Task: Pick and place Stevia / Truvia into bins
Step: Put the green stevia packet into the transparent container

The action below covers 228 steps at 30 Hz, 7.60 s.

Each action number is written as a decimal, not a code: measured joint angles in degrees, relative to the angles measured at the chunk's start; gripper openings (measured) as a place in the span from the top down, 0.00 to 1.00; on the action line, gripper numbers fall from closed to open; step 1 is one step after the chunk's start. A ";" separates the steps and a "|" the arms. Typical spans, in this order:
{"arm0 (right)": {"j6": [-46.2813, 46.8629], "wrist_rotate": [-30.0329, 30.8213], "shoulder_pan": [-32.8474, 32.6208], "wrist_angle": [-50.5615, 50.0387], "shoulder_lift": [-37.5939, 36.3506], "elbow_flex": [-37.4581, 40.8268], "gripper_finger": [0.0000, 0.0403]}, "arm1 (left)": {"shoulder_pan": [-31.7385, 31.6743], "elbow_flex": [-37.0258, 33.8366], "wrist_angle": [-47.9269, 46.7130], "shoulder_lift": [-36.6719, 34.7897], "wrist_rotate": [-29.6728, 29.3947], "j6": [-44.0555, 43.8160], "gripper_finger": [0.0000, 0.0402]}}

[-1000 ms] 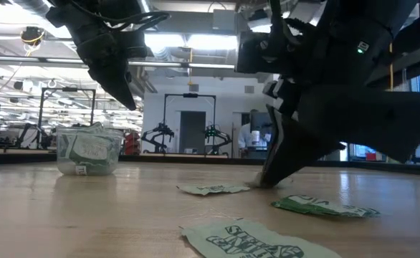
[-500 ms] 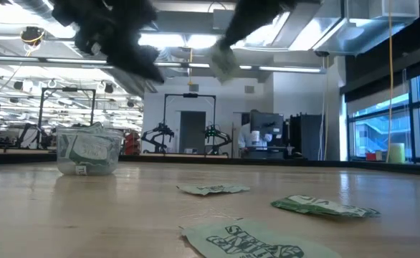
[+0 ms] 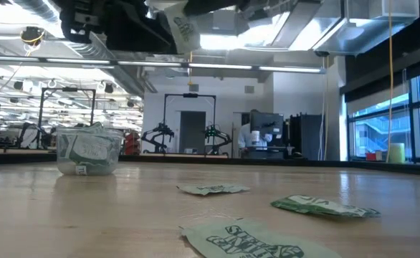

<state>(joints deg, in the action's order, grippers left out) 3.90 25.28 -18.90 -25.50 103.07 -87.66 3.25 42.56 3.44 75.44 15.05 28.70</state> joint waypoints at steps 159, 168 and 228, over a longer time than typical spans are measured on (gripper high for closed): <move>3.06 -21.88 0.29 24.05 11.65 24.63 0.91 | 2.20 7.09 -36.59 -7.96 -13.71 -21.92 0.79; 0.11 -14.35 0.23 21.80 10.23 24.90 0.99 | 2.15 7.09 -32.88 -7.95 -14.22 -30.37 0.79; -20.70 21.38 -0.41 19.21 4.15 14.51 1.00 | -4.81 7.07 -15.74 1.39 -6.06 -58.64 0.58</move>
<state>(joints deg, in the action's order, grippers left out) -16.80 46.66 -19.31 -6.29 107.21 -73.14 -1.56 49.63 -12.30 76.84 8.99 -29.93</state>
